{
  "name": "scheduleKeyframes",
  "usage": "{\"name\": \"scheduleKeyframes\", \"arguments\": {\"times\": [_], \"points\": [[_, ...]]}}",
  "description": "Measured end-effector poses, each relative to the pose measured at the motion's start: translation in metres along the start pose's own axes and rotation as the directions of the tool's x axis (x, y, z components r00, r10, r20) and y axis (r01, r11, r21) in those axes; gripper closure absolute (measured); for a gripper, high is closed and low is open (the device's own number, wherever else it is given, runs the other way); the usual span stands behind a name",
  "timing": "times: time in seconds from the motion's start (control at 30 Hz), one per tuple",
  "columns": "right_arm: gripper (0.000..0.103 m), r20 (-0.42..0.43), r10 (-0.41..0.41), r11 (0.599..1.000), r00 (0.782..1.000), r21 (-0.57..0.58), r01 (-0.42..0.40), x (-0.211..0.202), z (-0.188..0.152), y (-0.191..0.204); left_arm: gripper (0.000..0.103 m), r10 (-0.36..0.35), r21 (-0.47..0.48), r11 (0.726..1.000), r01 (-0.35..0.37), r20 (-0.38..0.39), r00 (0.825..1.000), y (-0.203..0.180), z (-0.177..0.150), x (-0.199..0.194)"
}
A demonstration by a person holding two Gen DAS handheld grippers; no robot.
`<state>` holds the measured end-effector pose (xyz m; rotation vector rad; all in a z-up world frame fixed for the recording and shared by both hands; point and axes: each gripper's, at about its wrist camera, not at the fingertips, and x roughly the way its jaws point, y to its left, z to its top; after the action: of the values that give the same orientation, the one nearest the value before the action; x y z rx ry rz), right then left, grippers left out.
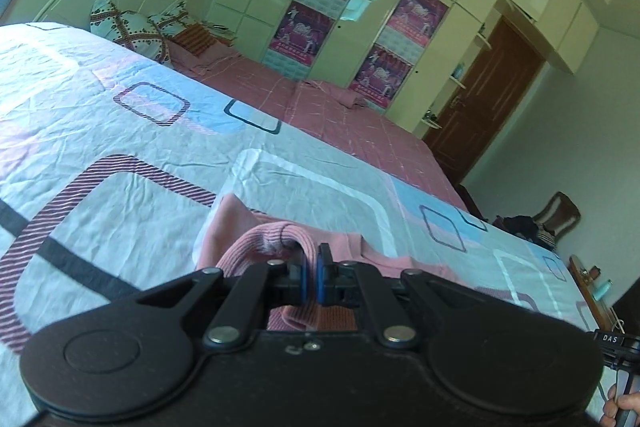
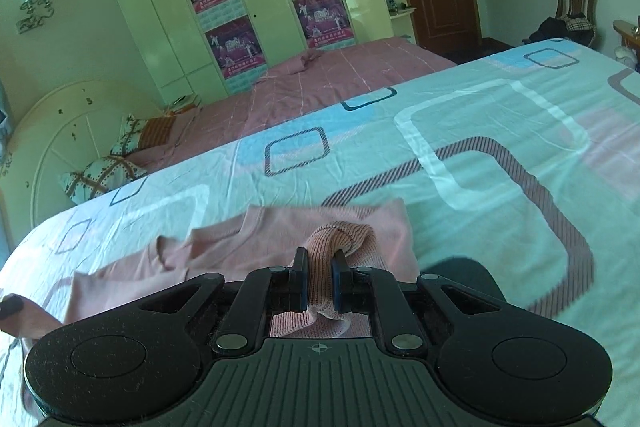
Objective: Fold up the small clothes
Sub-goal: 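Lift the hem and fold it up toward the collar, open both grippers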
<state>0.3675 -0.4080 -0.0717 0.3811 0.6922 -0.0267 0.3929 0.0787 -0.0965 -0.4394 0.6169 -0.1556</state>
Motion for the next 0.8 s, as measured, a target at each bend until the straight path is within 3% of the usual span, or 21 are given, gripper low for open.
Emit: {"name": "scheduleKeyframes", "arguments": {"times": [0.17, 0.43, 0.53, 0.6, 0.63, 0.67, 0.7, 0.73, 0.8], "points": [[0.093, -0.026, -0.008, 0.999, 1.000, 0.042, 0.009, 0.048, 0.020, -0.009, 0.099, 0.046, -0.035, 0.998, -0.046, -0.018, 0.999, 0.001, 0.014, 0.041], [0.092, -0.115, -0.032, 0.995, 0.993, 0.090, 0.042, 0.111, 0.029, -0.027, 0.098, 0.142, 0.017, 0.990, -0.141, -0.124, 0.982, 0.001, 0.013, 0.099], [0.092, -0.119, -0.020, 0.992, 0.993, 0.119, 0.034, 0.119, 0.032, -0.030, 0.082, 0.163, 0.027, 0.987, -0.161, -0.115, 0.980, 0.002, 0.016, 0.106], [0.091, -0.130, -0.011, 0.992, 0.991, 0.126, 0.028, 0.123, 0.035, -0.031, 0.059, 0.168, 0.025, 0.986, -0.166, -0.085, 0.982, 0.004, 0.020, 0.104], [0.088, -0.133, -0.009, 0.992, 0.991, 0.122, 0.025, 0.124, 0.037, -0.031, 0.050, 0.171, 0.021, 0.985, -0.170, -0.072, 0.983, 0.004, 0.022, 0.101], [0.084, -0.133, -0.004, 0.993, 0.991, 0.114, 0.020, 0.125, 0.038, -0.030, 0.035, 0.174, 0.022, 0.985, -0.173, -0.056, 0.983, 0.005, 0.023, 0.096], [0.067, -0.130, -0.003, 0.994, 0.991, 0.107, 0.017, 0.124, 0.039, -0.030, 0.032, 0.170, 0.033, 0.985, -0.168, -0.044, 0.984, 0.004, 0.025, 0.093], [0.043, -0.117, -0.010, 0.995, 0.993, 0.096, 0.021, 0.122, 0.040, -0.030, 0.031, 0.163, 0.053, 0.986, -0.160, -0.041, 0.986, 0.004, 0.026, 0.089], [0.029, -0.079, -0.031, 0.997, 0.996, 0.071, 0.037, 0.116, 0.043, -0.031, 0.030, 0.143, 0.110, 0.984, -0.137, -0.048, 0.989, 0.002, 0.027, 0.087]]}}
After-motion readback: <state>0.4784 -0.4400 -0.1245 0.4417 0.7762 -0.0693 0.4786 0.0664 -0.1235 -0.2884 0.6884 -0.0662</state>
